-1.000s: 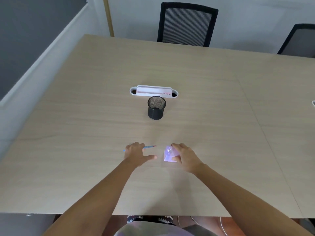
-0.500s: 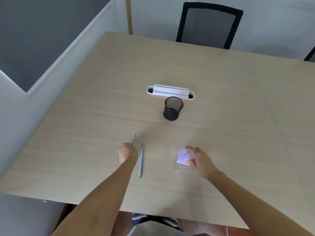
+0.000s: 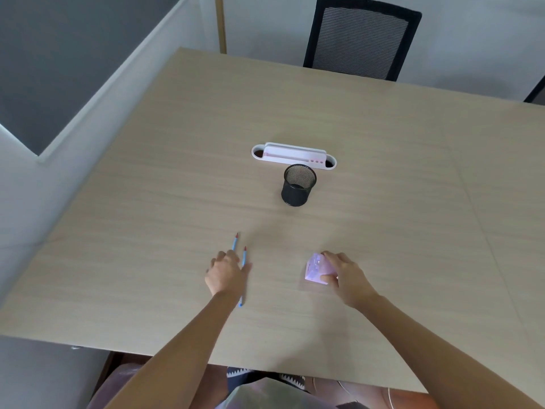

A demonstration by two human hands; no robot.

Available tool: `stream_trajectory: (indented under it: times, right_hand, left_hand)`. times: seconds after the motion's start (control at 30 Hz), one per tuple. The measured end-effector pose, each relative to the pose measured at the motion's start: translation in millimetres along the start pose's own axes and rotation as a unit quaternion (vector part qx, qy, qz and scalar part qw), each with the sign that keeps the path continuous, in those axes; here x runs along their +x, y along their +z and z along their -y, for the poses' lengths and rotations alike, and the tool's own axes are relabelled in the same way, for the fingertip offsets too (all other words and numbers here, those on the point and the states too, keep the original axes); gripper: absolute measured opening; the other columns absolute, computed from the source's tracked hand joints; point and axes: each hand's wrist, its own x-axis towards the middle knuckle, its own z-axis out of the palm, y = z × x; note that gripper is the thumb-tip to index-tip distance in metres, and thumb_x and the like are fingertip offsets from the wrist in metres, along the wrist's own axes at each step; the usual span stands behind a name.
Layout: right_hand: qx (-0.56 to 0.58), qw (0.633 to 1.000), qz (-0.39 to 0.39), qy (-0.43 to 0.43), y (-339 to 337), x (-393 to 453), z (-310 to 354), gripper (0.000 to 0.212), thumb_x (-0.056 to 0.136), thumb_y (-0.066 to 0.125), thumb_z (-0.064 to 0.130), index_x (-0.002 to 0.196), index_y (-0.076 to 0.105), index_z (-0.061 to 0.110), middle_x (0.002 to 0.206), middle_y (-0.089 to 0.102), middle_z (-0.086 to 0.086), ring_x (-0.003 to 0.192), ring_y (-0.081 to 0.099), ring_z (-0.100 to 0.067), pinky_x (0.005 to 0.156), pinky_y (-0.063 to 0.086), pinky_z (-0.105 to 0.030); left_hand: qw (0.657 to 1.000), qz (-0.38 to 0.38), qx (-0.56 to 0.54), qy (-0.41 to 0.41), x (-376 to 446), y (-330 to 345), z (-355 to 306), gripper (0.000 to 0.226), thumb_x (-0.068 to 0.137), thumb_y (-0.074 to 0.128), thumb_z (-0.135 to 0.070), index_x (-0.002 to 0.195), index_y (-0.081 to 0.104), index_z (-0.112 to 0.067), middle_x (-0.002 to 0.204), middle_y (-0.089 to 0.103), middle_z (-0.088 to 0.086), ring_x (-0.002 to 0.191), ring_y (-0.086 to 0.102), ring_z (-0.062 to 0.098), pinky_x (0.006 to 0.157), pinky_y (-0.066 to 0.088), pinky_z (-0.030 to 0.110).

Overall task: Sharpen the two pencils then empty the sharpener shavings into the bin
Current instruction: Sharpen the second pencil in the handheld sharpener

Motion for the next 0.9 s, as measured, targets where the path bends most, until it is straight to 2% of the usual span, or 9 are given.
stream_trajectory:
  times: [0.07,0.17,0.23,0.3,0.4,0.47,0.53,0.67,0.9]
  right_hand:
    - [-0.003,1.0,0.002,0.001,0.0,0.0,0.7,0.047,0.087,0.058,0.012,0.132,0.045,0.017,0.113,0.053,-0.008,0.076,0.048,-0.02,0.074,0.045,-0.03]
    - [-0.007,1.0,0.005,-0.002,-1.0,0.3,1.4,0.046,0.087,0.059,0.012,0.131,0.045,0.016,0.112,0.054,-0.01,0.079,0.053,-0.025,0.075,0.047,-0.033]
    - [-0.006,1.0,0.009,-0.003,-1.9,0.5,1.2,0.046,0.087,0.06,0.013,0.13,0.046,0.016,0.112,0.055,-0.01,0.083,0.056,-0.029,0.076,0.049,-0.035]
    - [-0.01,1.0,0.016,-0.005,-3.2,0.7,1.2,0.046,0.087,0.06,0.014,0.13,0.045,0.016,0.113,0.054,-0.011,0.088,0.057,-0.031,0.077,0.049,-0.036]
    - [-0.018,1.0,0.021,-0.005,-4.7,1.6,1.2,0.046,0.087,0.061,0.015,0.13,0.046,0.015,0.114,0.054,-0.012,0.091,0.056,-0.032,0.077,0.046,-0.033]
    - [-0.018,1.0,0.022,-0.007,-4.3,1.4,1.4,0.045,0.087,0.061,0.014,0.129,0.046,0.015,0.114,0.054,-0.012,0.091,0.056,-0.032,0.076,0.046,-0.033]
    - [-0.017,1.0,0.024,-0.003,-4.2,1.4,1.6,0.045,0.087,0.06,0.015,0.129,0.046,0.016,0.115,0.054,-0.011,0.092,0.056,-0.032,0.078,0.047,-0.033]
    - [-0.018,0.999,0.026,0.009,-4.5,1.7,3.2,0.044,0.086,0.06,0.016,0.128,0.046,0.018,0.116,0.053,-0.01,0.093,0.056,-0.032,0.079,0.048,-0.035]
    - [-0.015,1.0,0.022,0.003,-3.2,1.5,1.4,0.046,0.086,0.06,0.014,0.13,0.045,0.018,0.114,0.053,-0.009,0.09,0.056,-0.031,0.074,0.043,-0.03]
  left_hand:
    - [0.996,0.054,0.072,-0.004,-11.0,7.3,1.0,0.035,0.086,0.058,-0.043,0.105,0.058,-0.014,0.105,0.058,0.005,0.099,0.059,0.025,0.078,0.05,0.036]
    - [0.989,0.075,0.128,0.021,-18.2,14.5,-0.2,0.023,0.094,0.048,-0.024,0.113,0.055,-0.012,0.114,0.056,0.005,0.105,0.058,0.024,0.081,0.051,0.037]
    - [0.982,0.074,0.154,0.086,-20.3,16.7,-4.5,0.022,0.097,0.045,-0.024,0.114,0.05,-0.012,0.117,0.055,0.005,0.107,0.057,0.024,0.083,0.05,0.036]
    - [0.972,0.083,0.157,0.156,-23.4,17.7,-11.1,0.021,0.1,0.041,-0.029,0.111,0.047,-0.012,0.11,0.058,0.005,0.098,0.06,0.024,0.077,0.05,0.036]
    - [0.968,0.12,0.083,0.207,-29.2,17.9,-23.1,0.015,0.1,0.039,-0.027,0.103,0.045,-0.014,0.091,0.064,0.009,0.078,0.061,0.03,0.064,0.045,0.037]
    - [0.966,0.128,0.027,0.225,-29.8,18.9,-28.3,0.009,0.098,0.043,-0.022,0.1,0.049,-0.016,0.087,0.065,0.009,0.071,0.055,0.028,0.059,0.039,0.033]
    - [0.965,0.124,-0.021,0.231,-29.8,19.1,-31.7,0.008,0.096,0.048,-0.017,0.1,0.055,-0.018,0.087,0.066,0.006,0.07,0.054,0.025,0.059,0.039,0.031]
    - [0.962,0.118,-0.062,0.239,-27.2,20.7,-33.3,0.011,0.094,0.051,-0.013,0.098,0.06,-0.017,0.083,0.064,0.004,0.076,0.058,0.025,0.067,0.049,0.037]
    - [0.958,0.1,-0.101,0.249,-17.3,16.5,-34.5,0.011,0.092,0.053,-0.009,0.094,0.062,-0.016,0.074,0.054,-0.005,0.069,0.051,0.019,0.061,0.042,0.03]
